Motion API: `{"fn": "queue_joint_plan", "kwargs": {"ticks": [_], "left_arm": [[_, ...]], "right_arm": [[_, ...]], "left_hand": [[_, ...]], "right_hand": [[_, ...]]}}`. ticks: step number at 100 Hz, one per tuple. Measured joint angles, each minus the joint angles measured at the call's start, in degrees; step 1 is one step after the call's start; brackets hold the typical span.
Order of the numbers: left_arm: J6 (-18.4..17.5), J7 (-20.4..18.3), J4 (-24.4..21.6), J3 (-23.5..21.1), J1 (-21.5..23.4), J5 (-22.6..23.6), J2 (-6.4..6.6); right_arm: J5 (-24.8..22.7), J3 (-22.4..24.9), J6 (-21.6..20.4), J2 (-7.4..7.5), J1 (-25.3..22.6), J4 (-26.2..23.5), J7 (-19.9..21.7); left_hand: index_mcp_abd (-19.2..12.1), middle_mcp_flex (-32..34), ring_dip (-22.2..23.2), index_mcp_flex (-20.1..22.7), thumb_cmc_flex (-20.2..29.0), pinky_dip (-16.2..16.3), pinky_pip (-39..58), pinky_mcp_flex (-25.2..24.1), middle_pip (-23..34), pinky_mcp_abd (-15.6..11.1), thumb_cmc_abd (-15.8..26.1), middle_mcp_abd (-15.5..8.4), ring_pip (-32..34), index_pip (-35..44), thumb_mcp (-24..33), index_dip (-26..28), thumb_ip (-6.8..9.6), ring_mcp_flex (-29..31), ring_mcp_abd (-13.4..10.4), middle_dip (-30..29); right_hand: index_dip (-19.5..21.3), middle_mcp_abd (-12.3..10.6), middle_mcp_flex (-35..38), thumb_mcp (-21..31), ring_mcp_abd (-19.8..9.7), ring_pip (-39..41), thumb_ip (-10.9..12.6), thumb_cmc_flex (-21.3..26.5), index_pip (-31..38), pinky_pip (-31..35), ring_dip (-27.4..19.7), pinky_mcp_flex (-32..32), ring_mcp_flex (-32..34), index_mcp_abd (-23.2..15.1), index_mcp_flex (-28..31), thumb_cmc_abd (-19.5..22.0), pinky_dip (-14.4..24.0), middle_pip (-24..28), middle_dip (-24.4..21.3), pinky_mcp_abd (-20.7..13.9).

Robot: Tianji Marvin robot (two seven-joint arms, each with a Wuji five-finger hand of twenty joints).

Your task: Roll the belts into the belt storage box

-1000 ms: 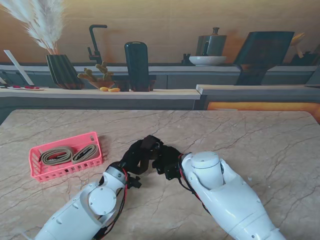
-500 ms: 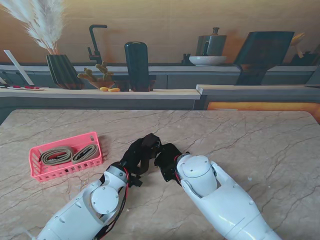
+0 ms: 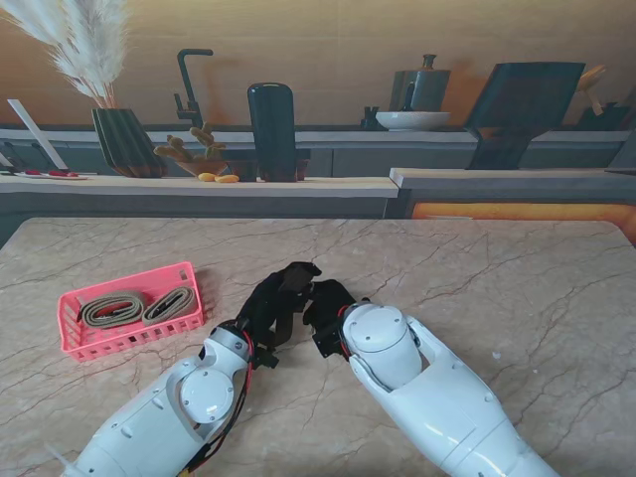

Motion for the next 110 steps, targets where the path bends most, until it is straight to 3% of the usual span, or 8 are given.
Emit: {"fn": "queue_joint_plan", "kwargs": {"ticks": [4,10,20,44,56,81,98,110], "left_arm": [[-0.6,-0.1,0.0,0.4,-0.3,0.7,0.06],[-1.1,-0.2,0.0,0.7,-0.6,2.1,0.07],[-2.0,-0.5,0.3,0.8,-1.0,2.6,0.15],[-2.1,-3.9,-0.8,0.3,-0.8,-1.1,0.25],[-1.2,-4.4,-2.0,0.0,-0.4,-1.7,0.18],[-0.9,-0.2,-2.4,-0.4,0.1,0.1,-1.31],[0.1,-1.2,-3.3,-1.0,0.5,-2.1,-1.55],[0.8,-1.2,-4.3,-1.6,1.2,-2.1,-1.84]], "right_arm": [[0.6,0.0,0.4,-0.38,0.0,0.1,-0.8],[4.1,0.4,1.3,-1.05,0.0,0.1,-2.7],[11.6,2.3,4.0,-2.19,-0.4,-0.2,-4.7],[11.7,4.0,5.7,-3.21,-1.1,-1.0,-5.2],[11.7,5.1,6.2,-3.20,-2.0,-2.2,-5.0],[10.5,7.5,6.8,-1.95,-4.5,-5.6,-1.1],[5.8,9.3,6.4,-0.05,-6.1,-7.0,4.8],[3.3,10.8,6.1,0.90,-7.1,-8.0,5.6]], "left_hand": [[-3.7,2.4,0.0,3.4,0.5,0.0,0.0,0.1,-0.1,0.2,0.4,-3.5,-1.6,0.9,0.1,0.2,0.33,-0.2,5.0,0.0],[-6.4,2.7,0.8,6.3,0.6,0.0,0.1,-0.9,-0.9,2.7,0.4,-4.4,-1.9,3.4,0.8,0.2,0.50,-2.3,9.5,-0.5],[-7.2,2.1,0.3,8.4,0.6,0.0,0.2,-5.4,-2.2,3.1,0.4,-5.7,-2.7,6.1,0.9,0.0,0.59,-5.8,9.8,-1.0],[-4.1,-0.3,0.3,8.4,0.9,-0.1,-3.4,-10.4,-3.0,2.9,0.6,-6.4,-5.7,10.2,0.7,2.0,0.68,-9.0,9.8,-1.0],[-3.3,1.6,1.0,7.3,0.9,-0.1,-4.0,-9.7,-1.5,2.3,0.6,-6.4,-4.9,12.5,0.2,6.0,0.68,-7.1,8.0,0.1],[3.2,16.1,1.3,9.4,1.4,-1.0,0.1,7.0,3.4,2.1,0.6,-5.2,-3.4,22.4,0.1,6.1,2.00,9.0,6.4,10.5],[6.8,17.1,2.8,9.9,2.7,-4.0,3.3,12.1,3.4,-2.1,1.2,-5.0,7.8,28.0,0.1,6.4,2.00,17.7,-4.2,20.5],[6.8,16.4,6.4,9.7,3.3,-3.8,6.1,11.8,0.6,-2.4,1.3,-6.3,16.6,28.0,0.1,8.5,2.49,21.6,-5.7,21.6]], "right_hand": [[0.0,0.0,0.1,3.0,0.0,0.2,3.8,3.5,2.0,0.2,-0.1,0.1,0.0,2.5,0.1,2.3,-0.1,0.1,0.0,0.0],[0.0,0.0,0.1,3.4,0.0,0.2,3.4,4.0,2.6,0.2,-0.4,0.1,0.0,1.3,0.0,2.7,-0.1,0.2,0.0,0.0],[0.0,0.1,0.1,2.9,0.0,0.4,3.3,4.0,2.6,0.3,-0.5,0.1,0.0,0.7,-0.2,2.6,-0.1,0.4,0.0,0.1],[-0.3,0.1,0.1,4.1,0.0,0.4,3.3,4.5,2.7,0.5,-0.5,0.1,0.0,0.2,-0.7,2.2,-0.1,0.4,0.0,0.3],[-1.1,0.1,0.1,9.5,0.1,0.5,3.4,2.1,3.9,0.8,-0.5,0.1,0.0,-0.4,-0.8,-1.0,-0.6,0.4,-0.1,0.5],[-1.7,0.9,-2.6,13.6,0.4,-1.9,4.9,-2.0,1.9,0.1,-0.6,-2.6,-2.4,3.6,-1.2,-2.3,-2.0,-0.9,-0.9,0.5],[-0.2,2.6,-9.2,14.1,1.3,-9.1,7.0,-5.6,-10.9,-5.1,-1.8,-6.0,-8.3,4.3,-3.3,-5.0,-3.2,-5.5,-2.2,0.6],[-0.7,3.4,-12.7,13.5,1.7,-13.6,7.0,-5.6,-17.4,-7.3,-3.1,-7.3,-10.9,3.2,-7.9,-10.4,-3.7,-8.0,-2.9,0.7]]}}
